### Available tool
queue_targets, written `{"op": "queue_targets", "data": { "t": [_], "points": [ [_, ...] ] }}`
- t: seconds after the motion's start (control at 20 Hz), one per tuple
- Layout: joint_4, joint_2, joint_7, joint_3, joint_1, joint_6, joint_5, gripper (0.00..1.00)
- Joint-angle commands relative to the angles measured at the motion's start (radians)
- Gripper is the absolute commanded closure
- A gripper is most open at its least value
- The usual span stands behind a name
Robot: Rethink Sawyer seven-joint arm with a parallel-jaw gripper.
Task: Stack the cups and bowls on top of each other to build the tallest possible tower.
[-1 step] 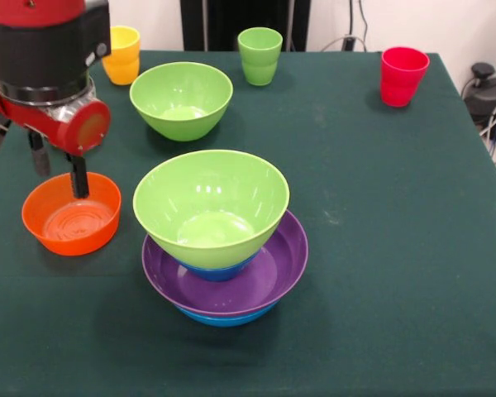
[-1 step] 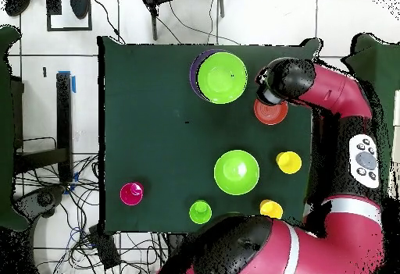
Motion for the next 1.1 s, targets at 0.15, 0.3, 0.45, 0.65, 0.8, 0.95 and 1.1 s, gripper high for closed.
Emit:
{"op": "queue_targets", "data": {
  "t": [0.15,0.3,0.45,0.65,0.8,0.95,1.1],
  "points": [
    [-0.012,0.079,0.038,0.061,0.033,-0.051,-0.008,0.00],
    [-0.017,0.088,0.037,0.061,0.033,-0.054,-0.008,0.00],
    [-0.019,0.092,0.033,0.059,0.030,-0.056,-0.008,0.00],
    [-0.020,0.091,0.021,0.061,0.023,-0.055,-0.008,0.00],
    [-0.011,0.079,0.016,0.060,0.018,-0.050,-0.006,0.00],
    [-0.001,0.069,0.009,0.061,0.013,-0.049,-0.005,0.00],
    [0.009,0.066,0.003,0.064,0.007,-0.054,-0.006,0.00]
  ]
}}
